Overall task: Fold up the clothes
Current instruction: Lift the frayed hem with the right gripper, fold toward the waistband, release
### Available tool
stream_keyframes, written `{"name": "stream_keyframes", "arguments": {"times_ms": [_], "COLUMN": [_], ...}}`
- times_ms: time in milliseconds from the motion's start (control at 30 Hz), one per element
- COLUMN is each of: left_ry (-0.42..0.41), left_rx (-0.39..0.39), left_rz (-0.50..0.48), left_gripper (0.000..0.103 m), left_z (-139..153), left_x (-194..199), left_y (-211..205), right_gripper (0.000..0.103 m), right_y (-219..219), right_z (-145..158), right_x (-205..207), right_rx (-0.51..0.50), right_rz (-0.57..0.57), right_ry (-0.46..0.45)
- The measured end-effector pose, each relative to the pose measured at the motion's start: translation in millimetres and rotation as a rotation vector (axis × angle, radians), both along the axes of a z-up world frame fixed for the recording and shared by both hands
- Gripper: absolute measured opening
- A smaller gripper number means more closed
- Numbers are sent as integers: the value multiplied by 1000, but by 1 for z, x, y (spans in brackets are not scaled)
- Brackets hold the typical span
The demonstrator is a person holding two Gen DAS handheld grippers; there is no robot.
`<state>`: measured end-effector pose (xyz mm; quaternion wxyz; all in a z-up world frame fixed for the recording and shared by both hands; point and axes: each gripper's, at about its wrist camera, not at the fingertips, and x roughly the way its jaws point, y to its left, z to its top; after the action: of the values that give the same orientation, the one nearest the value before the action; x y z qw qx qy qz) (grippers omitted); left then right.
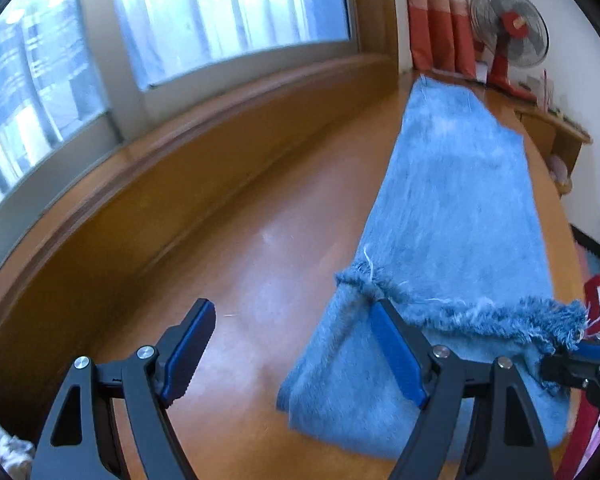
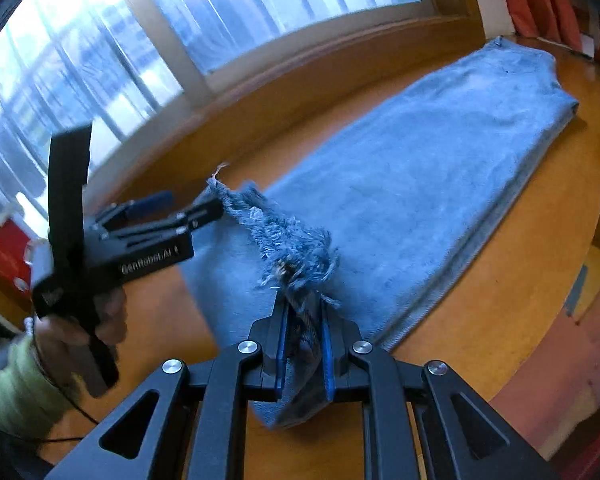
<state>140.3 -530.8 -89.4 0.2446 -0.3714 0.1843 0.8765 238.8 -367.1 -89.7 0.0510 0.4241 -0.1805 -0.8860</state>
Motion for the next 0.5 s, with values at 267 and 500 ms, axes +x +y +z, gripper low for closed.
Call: {"name": "stream_keyframes", "arguments": {"times_ms": [267, 500], "left_ry": [-8, -9], "left_rx": [-22, -19], "left_rz": [-33, -50], "left_gripper": [82, 82], "left_z": [-16, -17], "left_x": [-10, -14], "left_y": [9, 9], "right_gripper": [25, 25], "right_y": [-1, -35], "right_z": [7, 18], "right_x": [14, 4], "right_rx": [241, 308], "right_rz": [-93, 61], "right_ry": [8, 90]}}
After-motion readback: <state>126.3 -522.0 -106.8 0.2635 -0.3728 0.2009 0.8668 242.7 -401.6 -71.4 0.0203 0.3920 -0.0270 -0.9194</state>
